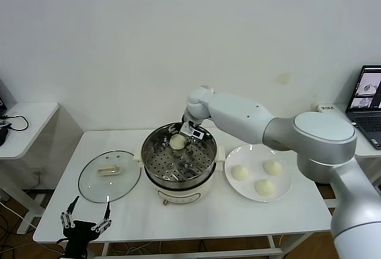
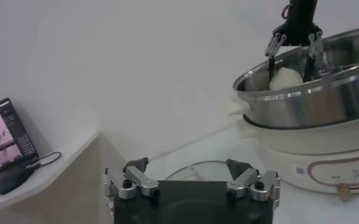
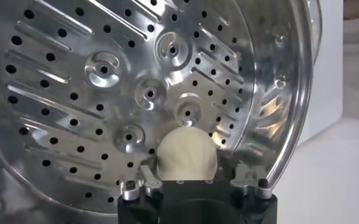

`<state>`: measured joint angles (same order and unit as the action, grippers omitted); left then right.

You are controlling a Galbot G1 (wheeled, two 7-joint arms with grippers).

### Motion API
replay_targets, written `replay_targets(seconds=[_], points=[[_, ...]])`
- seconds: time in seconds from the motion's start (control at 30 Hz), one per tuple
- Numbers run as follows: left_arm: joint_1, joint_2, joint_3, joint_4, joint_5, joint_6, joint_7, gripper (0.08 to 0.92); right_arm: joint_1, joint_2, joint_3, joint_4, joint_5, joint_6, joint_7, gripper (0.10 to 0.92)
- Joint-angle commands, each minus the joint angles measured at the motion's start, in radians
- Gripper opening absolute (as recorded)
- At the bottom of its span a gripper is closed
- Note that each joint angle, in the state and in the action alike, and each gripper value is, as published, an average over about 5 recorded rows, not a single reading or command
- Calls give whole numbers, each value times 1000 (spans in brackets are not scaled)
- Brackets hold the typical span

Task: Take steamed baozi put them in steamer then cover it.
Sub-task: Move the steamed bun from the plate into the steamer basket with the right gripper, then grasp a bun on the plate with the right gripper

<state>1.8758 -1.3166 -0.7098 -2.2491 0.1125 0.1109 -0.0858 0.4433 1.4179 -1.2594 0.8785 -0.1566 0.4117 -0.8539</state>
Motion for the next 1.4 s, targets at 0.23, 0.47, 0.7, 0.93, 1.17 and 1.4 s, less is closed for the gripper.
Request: replay_targets(seconds=[0.23, 0.47, 0.7, 0.93, 1.17, 1.4], points=[[3, 8, -6, -6, -1, 0, 2, 823, 203, -240, -3, 370, 341, -513, -148, 823], [-3, 25, -19, -7, -8, 0, 6, 823, 225, -488, 25, 541, 389, -688, -155, 823], [-12, 44, -23, -3, -14, 2, 10, 823, 170, -743, 43, 672, 361, -750, -163, 823], [-33, 60, -22, 15, -20, 11, 16, 823, 15, -872, 79, 688, 272, -734, -161, 823], [-51, 63, -23, 31, -20, 20, 20, 823, -151, -824, 155, 629, 188, -719, -156, 823], [-47, 59, -35, 33, -20, 24, 20, 823, -298, -709, 249, 507, 117, -692, -145, 823]])
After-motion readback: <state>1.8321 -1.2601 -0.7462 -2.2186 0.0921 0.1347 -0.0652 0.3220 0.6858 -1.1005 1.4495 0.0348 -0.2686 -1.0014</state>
